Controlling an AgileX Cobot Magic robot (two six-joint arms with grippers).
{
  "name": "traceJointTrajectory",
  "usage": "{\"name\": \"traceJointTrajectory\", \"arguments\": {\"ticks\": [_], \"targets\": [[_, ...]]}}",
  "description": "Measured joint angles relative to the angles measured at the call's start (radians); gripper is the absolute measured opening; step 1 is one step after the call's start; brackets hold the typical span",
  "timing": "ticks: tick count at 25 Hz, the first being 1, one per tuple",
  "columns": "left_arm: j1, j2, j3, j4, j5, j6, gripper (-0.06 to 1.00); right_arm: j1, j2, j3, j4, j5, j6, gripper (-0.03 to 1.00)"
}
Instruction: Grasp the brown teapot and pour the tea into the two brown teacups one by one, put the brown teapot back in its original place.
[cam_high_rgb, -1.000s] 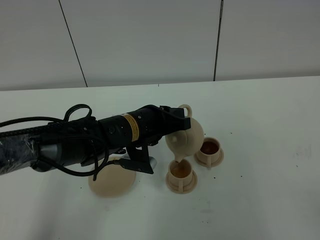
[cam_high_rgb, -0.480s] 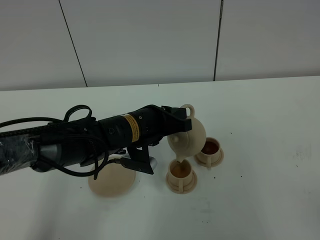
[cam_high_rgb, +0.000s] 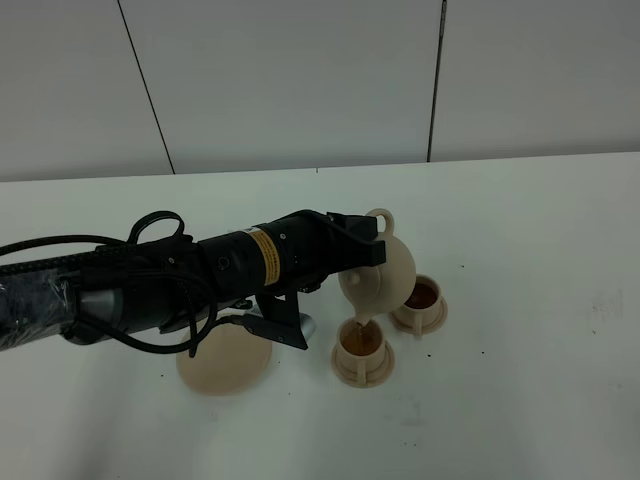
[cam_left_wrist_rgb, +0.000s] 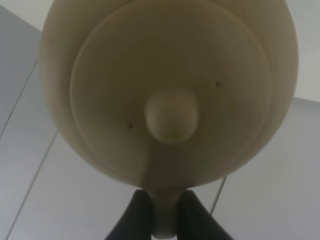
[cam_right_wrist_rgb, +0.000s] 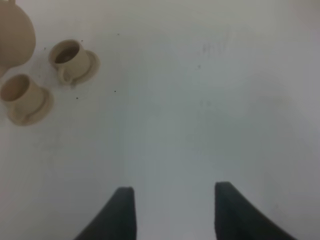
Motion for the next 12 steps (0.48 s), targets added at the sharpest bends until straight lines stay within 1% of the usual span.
{"name": "traceJointTrajectory", "arguments": {"ticks": [12], "targets": [[0.018,0.0,0.0,0.02,-0.034,0.0,0.17,0.0,0.0,0.0,0.0,0.0,0.0,0.36]]}}
